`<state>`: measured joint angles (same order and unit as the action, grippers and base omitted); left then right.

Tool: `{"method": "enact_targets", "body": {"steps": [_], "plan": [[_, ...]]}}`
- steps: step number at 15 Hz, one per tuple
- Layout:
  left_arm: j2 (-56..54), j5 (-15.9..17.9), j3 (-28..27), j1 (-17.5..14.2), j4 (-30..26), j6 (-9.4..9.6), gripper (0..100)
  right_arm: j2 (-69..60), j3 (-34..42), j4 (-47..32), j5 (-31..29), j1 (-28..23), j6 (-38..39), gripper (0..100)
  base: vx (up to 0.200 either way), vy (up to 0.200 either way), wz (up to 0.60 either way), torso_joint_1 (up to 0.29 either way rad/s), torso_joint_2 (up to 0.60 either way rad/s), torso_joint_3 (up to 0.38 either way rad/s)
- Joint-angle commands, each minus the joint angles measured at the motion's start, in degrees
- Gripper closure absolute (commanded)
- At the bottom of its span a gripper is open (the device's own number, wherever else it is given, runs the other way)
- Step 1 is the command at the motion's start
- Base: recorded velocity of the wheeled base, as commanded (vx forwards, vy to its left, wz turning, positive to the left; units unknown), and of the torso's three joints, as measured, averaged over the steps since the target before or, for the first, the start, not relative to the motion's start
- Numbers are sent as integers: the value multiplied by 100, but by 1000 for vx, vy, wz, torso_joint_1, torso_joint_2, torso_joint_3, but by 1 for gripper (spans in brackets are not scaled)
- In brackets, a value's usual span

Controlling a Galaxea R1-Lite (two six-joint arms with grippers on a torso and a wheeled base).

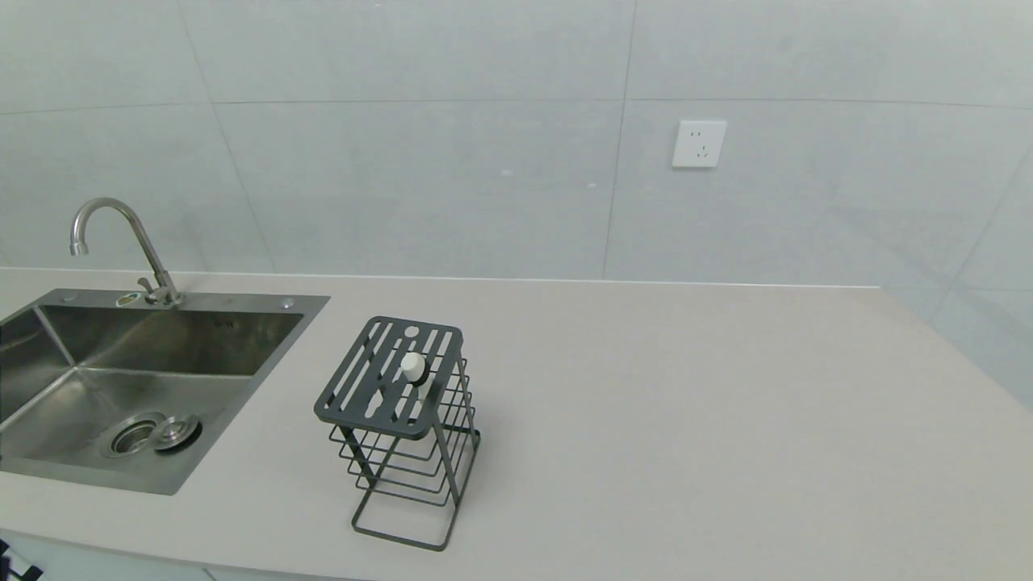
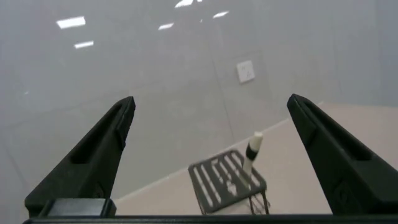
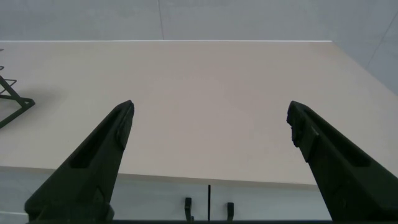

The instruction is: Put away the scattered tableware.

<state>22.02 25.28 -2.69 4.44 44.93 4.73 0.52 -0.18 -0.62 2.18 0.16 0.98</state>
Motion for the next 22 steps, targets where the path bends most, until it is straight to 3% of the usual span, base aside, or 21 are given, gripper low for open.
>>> {"method": "enact_targets", "body": {"steps": [1,2,3,4,6,7,8,9,14,19,22], "plan": [[-1938,-59,76,-347,-1725,-25,0,9,1,1,2,2,-1,0,0,0,0,0,0,0],[-2131,-155,138,-470,-2164,-34,0,9,1,1,2,2,-1,0,0,0,0,0,0,0],[-2166,-480,269,-470,-2472,-25,0,9,1,1,2,2,-1,0,0,0,0,0,0,0],[-2202,-1043,269,-461,-3017,-51,0,9,1,1,2,2,-1,0,0,0,0,0,0,0],[-2202,-1693,269,-461,-4353,-42,0,9,1,1,2,2,-1,0,0,0,0,0,0,0],[-2202,-1975,269,-461,-4511,-227,0,9,1,1,2,2,-1,0,0,0,0,0,0,0],[-2202,-2063,269,-461,-4467,-368,0,9,1,1,2,2,-1,0,0,0,0,0,0,0],[-2202,-2089,269,-453,-4476,-394,0,9,1,1,2,2,-1,0,0,0,0,0,0,0],[-2202,-2115,269,-461,-4485,-385,0,9,1,1,2,2,-1,0,0,0,0,0,0,0],[-2202,-2159,269,-461,-4485,-385,0,9,1,1,2,2,-1,0,-200,0,0,9,4,2],[-2202,-2168,269,-461,-4485,-394,0,9,1,1,2,2,-1,0,0,0,0,0,0,0]]}}
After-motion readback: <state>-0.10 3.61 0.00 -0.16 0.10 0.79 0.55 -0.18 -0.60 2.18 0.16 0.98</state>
